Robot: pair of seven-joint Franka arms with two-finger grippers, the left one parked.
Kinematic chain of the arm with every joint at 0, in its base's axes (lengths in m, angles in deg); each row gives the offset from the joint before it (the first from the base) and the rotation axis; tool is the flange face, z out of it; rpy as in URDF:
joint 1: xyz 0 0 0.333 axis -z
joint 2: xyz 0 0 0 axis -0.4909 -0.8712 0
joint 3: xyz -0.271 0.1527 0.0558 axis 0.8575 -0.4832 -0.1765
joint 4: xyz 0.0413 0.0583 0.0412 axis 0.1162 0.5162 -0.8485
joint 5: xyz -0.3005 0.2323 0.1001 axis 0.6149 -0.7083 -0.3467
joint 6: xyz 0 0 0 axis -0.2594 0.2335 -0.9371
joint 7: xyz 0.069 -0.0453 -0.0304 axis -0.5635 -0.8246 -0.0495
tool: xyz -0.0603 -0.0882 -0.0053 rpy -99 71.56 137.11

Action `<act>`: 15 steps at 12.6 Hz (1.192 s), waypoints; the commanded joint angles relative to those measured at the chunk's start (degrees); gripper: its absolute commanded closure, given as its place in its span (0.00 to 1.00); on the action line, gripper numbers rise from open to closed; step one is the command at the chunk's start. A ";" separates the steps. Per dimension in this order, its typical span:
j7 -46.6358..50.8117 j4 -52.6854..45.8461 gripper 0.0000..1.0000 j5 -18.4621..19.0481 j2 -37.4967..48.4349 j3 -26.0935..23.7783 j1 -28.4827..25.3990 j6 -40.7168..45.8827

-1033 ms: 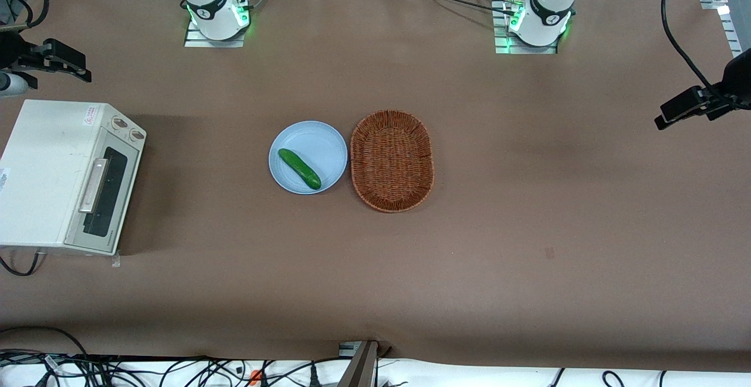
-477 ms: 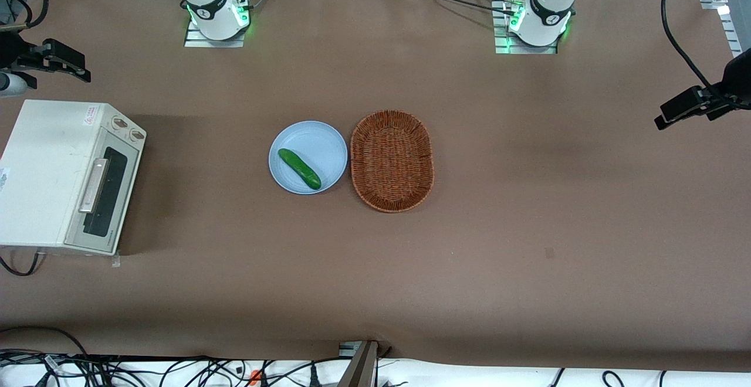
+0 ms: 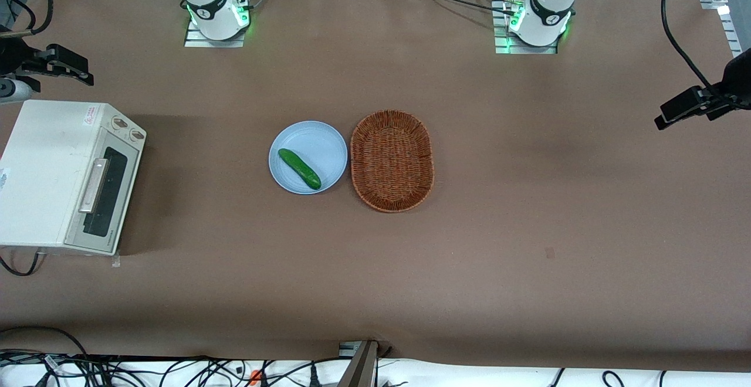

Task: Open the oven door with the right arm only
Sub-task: 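Move the right gripper toward the white toaster oven's door handle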

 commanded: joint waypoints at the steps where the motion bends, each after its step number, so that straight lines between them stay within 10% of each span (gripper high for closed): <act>1: -0.40 0.30 0.00 0.77 0.33 -0.26 0.15 -0.33; 15: 0.48 0.57 0.09 4.99 -5.37 -0.96 -1.61 -0.50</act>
